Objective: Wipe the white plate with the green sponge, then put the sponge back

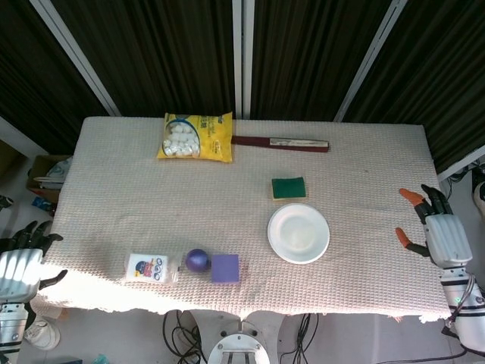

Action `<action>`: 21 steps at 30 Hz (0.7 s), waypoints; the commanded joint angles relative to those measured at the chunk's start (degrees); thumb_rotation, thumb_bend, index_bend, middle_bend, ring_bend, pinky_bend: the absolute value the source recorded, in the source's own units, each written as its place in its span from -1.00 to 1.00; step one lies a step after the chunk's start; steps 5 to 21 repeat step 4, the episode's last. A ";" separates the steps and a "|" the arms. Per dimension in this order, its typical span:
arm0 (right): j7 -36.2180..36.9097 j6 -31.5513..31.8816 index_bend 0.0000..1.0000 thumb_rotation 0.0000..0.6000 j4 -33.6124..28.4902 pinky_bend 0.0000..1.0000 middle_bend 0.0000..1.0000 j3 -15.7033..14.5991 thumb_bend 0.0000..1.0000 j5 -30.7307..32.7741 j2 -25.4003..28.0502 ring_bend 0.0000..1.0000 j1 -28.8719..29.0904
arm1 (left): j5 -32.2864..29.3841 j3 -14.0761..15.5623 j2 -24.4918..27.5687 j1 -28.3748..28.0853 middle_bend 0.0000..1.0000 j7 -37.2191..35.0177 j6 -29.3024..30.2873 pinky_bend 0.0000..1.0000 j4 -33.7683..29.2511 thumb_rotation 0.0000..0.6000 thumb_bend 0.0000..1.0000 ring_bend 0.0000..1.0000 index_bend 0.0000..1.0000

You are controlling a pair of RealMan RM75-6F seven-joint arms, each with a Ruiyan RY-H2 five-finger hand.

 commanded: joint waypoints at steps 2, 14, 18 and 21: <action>2.08 2.40 -0.65 1.00 -1.13 -0.83 -0.56 -2.05 -0.48 -3.03 1.81 -0.89 -2.56 | 0.07 -0.14 0.02 -0.25 -0.76 0.77 -0.05 -0.68 -0.59 1.00 -0.94 -0.84 -0.34; 2.40 2.66 -0.64 1.00 -1.06 -0.83 -0.56 -2.61 -0.48 -4.20 1.82 -0.88 -3.07 | 0.03 -0.29 -0.15 -0.33 -0.75 1.12 0.07 -0.68 -0.82 1.00 -0.94 -0.84 -0.34; 2.40 2.66 -0.64 1.00 -1.06 -0.83 -0.56 -2.61 -0.48 -4.20 1.82 -0.88 -3.07 | 0.03 -0.29 -0.15 -0.33 -0.75 1.12 0.07 -0.68 -0.82 1.00 -0.94 -0.84 -0.34; 2.40 2.66 -0.64 1.00 -1.06 -0.83 -0.56 -2.61 -0.48 -4.20 1.82 -0.88 -3.07 | 0.03 -0.29 -0.15 -0.33 -0.75 1.12 0.07 -0.68 -0.82 1.00 -0.94 -0.84 -0.34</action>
